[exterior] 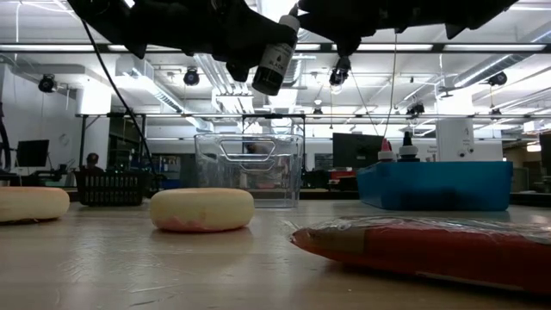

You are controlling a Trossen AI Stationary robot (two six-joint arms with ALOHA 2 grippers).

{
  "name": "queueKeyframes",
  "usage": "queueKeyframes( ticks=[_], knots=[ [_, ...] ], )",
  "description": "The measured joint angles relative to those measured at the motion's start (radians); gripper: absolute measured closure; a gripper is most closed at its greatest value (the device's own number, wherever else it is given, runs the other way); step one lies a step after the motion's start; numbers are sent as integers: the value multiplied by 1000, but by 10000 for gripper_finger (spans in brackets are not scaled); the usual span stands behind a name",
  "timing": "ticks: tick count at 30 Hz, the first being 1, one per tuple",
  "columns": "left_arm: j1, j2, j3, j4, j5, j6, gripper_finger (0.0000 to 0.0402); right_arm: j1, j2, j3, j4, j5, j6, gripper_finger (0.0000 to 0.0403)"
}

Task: Pick & Place Food Item
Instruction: Put the black food coloring bottle into the blue bin

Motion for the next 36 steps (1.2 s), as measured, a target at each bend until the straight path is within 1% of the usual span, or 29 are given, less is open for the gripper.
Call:
queueKeyframes(
  ticks=[4, 10, 14, 18, 29, 36],
  knots=[
    [0, 0, 0, 0, -1, 0, 243, 0, 16, 17, 12, -4, -34, 218],
    [0, 0, 0, 0, -2, 0, 243, 0, 32, 40, 13, -8, -34, 219],
    [0, 0, 0, 0, -2, 0, 243, 0, 49, 43, 12, -8, -13, 226],
    [0, 0, 0, 0, -2, 0, 243, 0, 61, 43, 12, -8, -30, 238],
    [0, 0, 0, 0, -2, 0, 243, 0, 54, 43, 15, -8, -47, 284],
    [0, 0, 0, 0, -1, 0, 243, 0, 54, 43, 13, -7, -47, 336]
  ],
)
